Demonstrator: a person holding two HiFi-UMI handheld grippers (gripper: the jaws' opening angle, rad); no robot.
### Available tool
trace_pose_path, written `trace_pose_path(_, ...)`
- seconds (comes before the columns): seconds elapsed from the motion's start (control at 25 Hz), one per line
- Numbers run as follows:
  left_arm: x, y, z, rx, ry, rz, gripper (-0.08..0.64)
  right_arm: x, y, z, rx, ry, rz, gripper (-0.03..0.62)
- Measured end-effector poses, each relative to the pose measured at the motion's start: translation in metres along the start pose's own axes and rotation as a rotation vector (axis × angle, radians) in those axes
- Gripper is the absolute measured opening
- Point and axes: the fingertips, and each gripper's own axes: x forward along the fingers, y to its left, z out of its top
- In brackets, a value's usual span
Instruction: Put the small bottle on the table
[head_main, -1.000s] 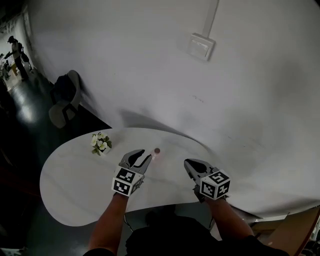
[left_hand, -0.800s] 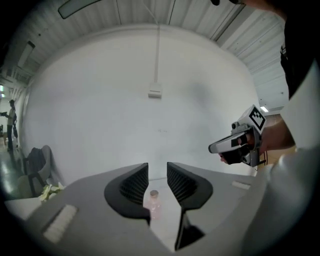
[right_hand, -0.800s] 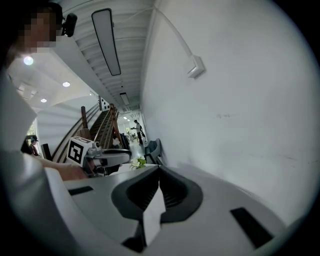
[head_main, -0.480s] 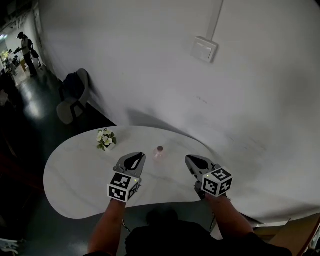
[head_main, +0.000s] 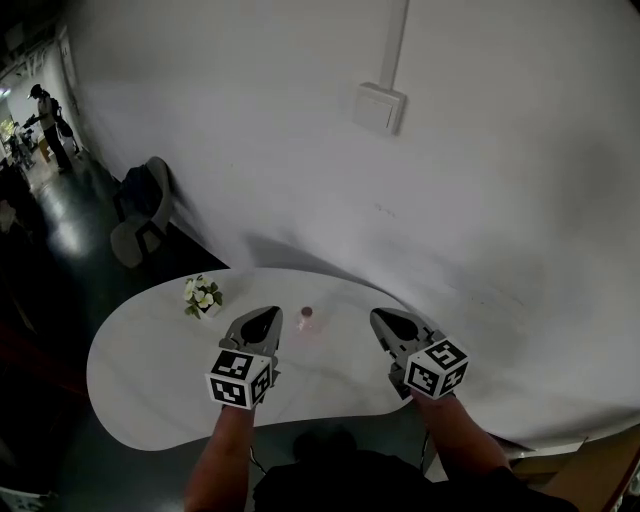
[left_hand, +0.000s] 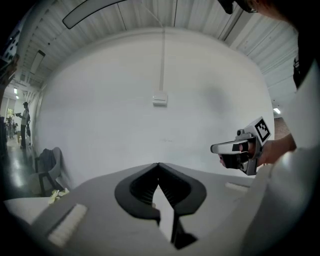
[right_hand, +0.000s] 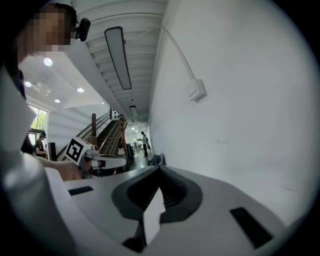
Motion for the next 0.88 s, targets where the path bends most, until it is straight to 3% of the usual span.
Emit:
trace_pose_path(0.2,0.003,-0.003,-0.001,0.005,0.019,0.005,0.011,-0.005,0.001,-0.005,0.017,-0.016,0.005,0.011)
trace_pose_path(0.56,0.001,0.009,-0.001,-0.003,0.011,0.045,0.011,0.004,0.012,-0.006,-0.059,0.013,0.06,0.011)
trace_pose_path(0.88,-0.004,0.017,0.0,0.001,0.004,0.063,0.011,0.009,0.012,0.0,-0.04,-0.008,0.06,0.011)
